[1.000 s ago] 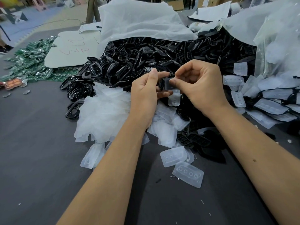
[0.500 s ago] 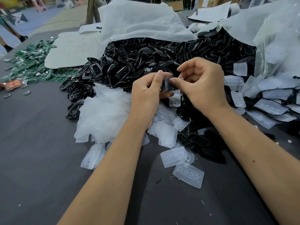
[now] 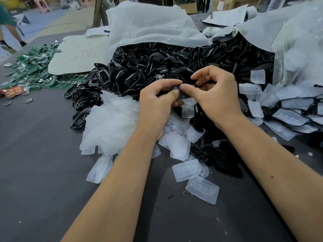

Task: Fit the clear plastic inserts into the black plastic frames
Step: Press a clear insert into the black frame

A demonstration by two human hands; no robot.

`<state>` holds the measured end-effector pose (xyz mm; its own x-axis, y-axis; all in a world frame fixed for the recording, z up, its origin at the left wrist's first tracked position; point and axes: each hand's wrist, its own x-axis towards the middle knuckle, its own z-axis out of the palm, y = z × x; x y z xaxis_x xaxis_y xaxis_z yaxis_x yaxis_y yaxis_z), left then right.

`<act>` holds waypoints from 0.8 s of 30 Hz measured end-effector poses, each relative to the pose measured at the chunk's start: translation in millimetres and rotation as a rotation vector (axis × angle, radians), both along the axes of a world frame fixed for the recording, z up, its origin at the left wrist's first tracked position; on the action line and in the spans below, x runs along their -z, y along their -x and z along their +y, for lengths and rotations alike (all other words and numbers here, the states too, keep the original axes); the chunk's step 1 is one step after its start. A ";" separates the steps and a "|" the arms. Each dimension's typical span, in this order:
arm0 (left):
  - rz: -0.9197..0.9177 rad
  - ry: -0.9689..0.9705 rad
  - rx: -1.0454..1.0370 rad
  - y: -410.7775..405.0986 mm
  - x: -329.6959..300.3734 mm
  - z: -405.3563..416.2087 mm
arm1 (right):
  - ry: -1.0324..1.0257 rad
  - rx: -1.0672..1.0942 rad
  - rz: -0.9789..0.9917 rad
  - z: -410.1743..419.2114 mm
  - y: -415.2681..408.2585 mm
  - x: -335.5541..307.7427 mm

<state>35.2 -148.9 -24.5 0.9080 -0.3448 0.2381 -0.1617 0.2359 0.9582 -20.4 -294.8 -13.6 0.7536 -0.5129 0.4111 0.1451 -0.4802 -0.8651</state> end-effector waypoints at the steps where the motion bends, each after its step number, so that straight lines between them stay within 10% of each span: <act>1: 0.001 0.006 0.000 -0.3 0.1 0.0 | -0.072 -0.040 0.032 -0.4 -0.8 0.2; 10: 0.037 -0.005 -0.081 -0.5 -1.9 0.8 | -0.375 -0.285 0.045 -3.7 -2.6 0.8; 24: 0.063 0.005 -0.086 5.0 -6.8 -0.2 | -0.289 -0.240 -0.009 -3.3 -3.6 6.3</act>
<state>30.2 -149.1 -17.7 0.9474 -0.2635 0.1816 -0.1215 0.2289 0.9658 -16.8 -298.1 -19.9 0.8634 -0.4180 0.2823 0.2322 -0.1675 -0.9581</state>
